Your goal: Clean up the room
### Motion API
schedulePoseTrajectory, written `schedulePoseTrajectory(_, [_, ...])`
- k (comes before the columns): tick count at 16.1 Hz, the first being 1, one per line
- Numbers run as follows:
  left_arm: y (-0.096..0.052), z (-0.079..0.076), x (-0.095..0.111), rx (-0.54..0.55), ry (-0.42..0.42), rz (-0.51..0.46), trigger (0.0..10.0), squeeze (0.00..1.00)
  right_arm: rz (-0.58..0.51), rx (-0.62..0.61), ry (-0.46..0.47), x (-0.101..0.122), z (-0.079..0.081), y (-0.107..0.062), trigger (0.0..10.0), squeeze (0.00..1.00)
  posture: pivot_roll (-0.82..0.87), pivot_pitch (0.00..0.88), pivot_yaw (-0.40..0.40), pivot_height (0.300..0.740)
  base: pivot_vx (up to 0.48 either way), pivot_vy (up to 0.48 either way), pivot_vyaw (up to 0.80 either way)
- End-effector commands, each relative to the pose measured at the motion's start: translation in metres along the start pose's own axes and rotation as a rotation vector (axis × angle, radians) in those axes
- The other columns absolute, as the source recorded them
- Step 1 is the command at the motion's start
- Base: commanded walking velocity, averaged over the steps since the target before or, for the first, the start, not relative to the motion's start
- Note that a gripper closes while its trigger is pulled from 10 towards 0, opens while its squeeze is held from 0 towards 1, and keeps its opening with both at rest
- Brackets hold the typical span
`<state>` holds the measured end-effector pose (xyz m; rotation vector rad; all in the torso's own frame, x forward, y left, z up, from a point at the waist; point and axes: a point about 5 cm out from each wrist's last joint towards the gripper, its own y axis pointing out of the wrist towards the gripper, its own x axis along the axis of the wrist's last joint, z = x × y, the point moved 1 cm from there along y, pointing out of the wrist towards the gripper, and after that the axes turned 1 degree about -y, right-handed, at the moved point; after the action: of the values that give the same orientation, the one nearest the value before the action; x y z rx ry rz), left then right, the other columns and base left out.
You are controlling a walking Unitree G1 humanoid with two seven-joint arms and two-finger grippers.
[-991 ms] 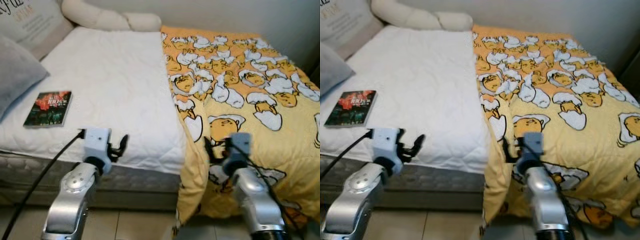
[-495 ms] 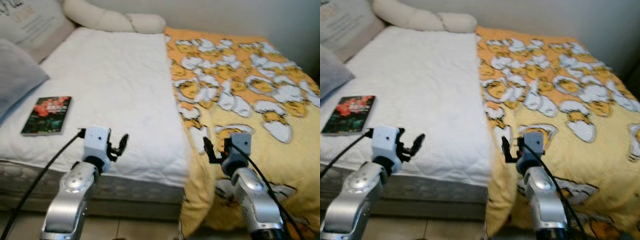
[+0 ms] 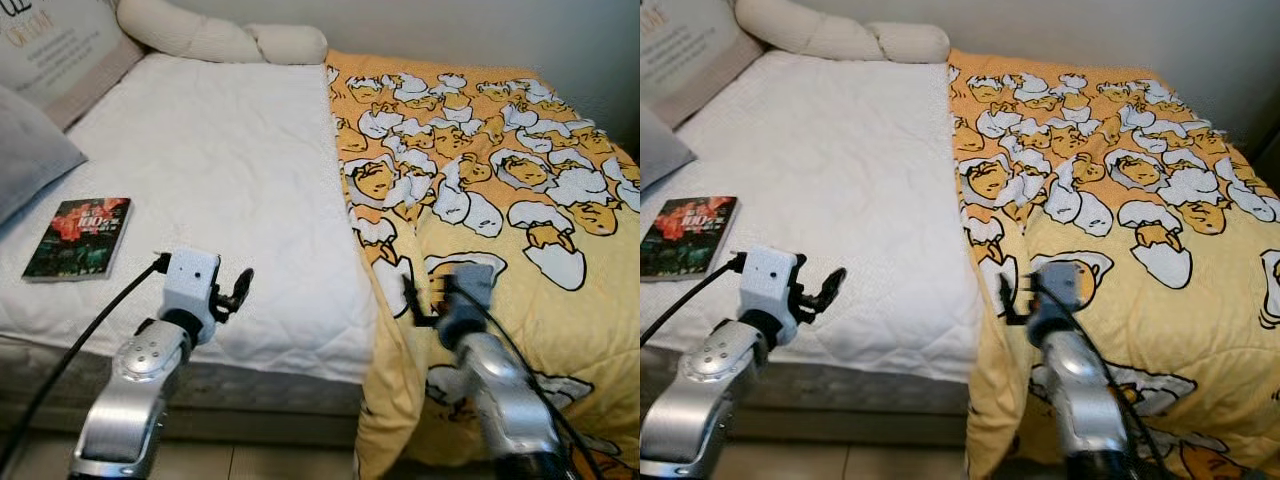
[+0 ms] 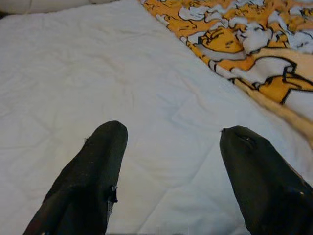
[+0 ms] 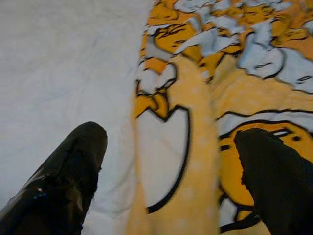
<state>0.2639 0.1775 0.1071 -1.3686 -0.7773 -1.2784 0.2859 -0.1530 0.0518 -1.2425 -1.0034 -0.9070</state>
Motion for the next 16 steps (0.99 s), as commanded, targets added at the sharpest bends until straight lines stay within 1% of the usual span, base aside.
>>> schedulePoseTrajectory(1, [0.002,-0.003,0.0,-0.048,0.02,0.016,10.0,0.0,0.073,-0.012,-0.058,-0.006,-0.007,0.005,10.0,1.0,0.02,0.0,-0.052,0.74,0.0,0.0,0.0])
schedulePoseTrajectory(2, [0.002,-0.004,0.0,-0.069,0.023,0.022,10.0,0.0,0.121,0.011,-0.093,-0.011,-0.006,0.008,10.0,1.0,0.02,0.0,-0.052,0.74,0.0,0.0,0.0])
schedulePoseTrajectory(3, [0.002,-0.005,-0.001,-0.095,0.031,0.032,10.0,0.0,0.18,0.04,-0.154,-0.018,-0.004,0.013,10.0,1.0,0.02,0.0,-0.052,0.74,0.0,0.0,0.0])
schedulePoseTrajectory(4, [0.003,-0.006,-0.001,-0.134,0.051,0.045,10.0,0.0,0.244,0.059,-0.235,-0.025,-0.003,0.018,10.0,1.0,0.02,0.0,-0.043,0.74,0.0,0.0,0.0])
schedulePoseTrajectory(6, [0.003,-0.01,-0.002,-0.22,0.091,0.075,10.0,0.0,0.303,0.043,-0.347,-0.03,-0.005,0.031,10.0,1.0,0.02,0.0,-0.04,0.74,0.0,0.0,0.0])
schedulePoseTrajectory(7, [0.003,-0.011,-0.002,-0.243,0.101,0.082,10.0,0.0,0.313,0.045,-0.357,-0.03,-0.004,0.034,10.0,0.18,0.03,0.0,-0.04,0.74,0.0,0.0,0.0])
schedulePoseTrajectory(8, [0.0,-0.015,-0.005,-0.313,0.132,0.108,10.0,0.0,0.352,0.047,-0.402,-0.033,-0.003,0.039,10.0,0.0,0.03,0.0,-0.04,0.74,0.0,0.0,0.0])
schedulePoseTrajectory(10, [-0.011,-0.02,-0.007,-0.428,0.183,0.146,10.0,0.0,0.408,0.044,-0.447,-0.04,-0.003,0.043,10.0,0.0,0.06,0.0,-0.039,0.74,0.0,0.0,0.0])
schedulePoseTrajectory(11, [-0.016,-0.022,-0.008,-0.476,0.208,0.164,10.0,0.0,0.435,0.054,-0.431,-0.047,0.0,0.042,9.0,0.0,0.06,0.0,-0.035,0.74,0.0,0.0,0.0])
schedulePoseTrajectory(12, [-0.018,-0.022,-0.008,-0.49,0.214,0.171,10.0,0.0,0.446,0.057,-0.427,-0.05,0.0,0.041,8.0,0.0,0.07,0.0,-0.034,0.74,0.0,0.0,0.0])
schedulePoseTrajectory(13, [-0.021,-0.022,-0.007,-0.512,0.228,0.182,10.0,0.0,0.462,0.058,-0.46,-0.054,0.001,0.04,3.4,0.0,0.08,0.0,-0.029,0.74,0.0,0.0,0.0])
schedulePoseTrajectory(14, [-0.023,-0.021,-0.007,-0.521,0.236,0.188,10.0,0.0,0.468,0.049,-0.485,-0.057,0.0,0.04,0.0,0.0,0.08,0.0,-0.025,0.74,0.0,0.0,0.0])
schedulePoseTrajectory(15, [-0.024,-0.021,-0.007,-0.524,0.237,0.192,10.0,0.0,0.471,0.045,-0.496,-0.057,-0.001,0.04,0.0,0.0,0.08,0.0,-0.023,0.74,0.0,0.0,0.0])
schedulePoseTrajectory(16, [-0.028,-0.019,-0.007,-0.531,0.242,0.203,10.0,0.0,0.473,0.03,-0.533,-0.057,-0.003,0.04,0.0,0.0,0.09,0.0,-0.019,0.74,0.0,0.0,0.0])
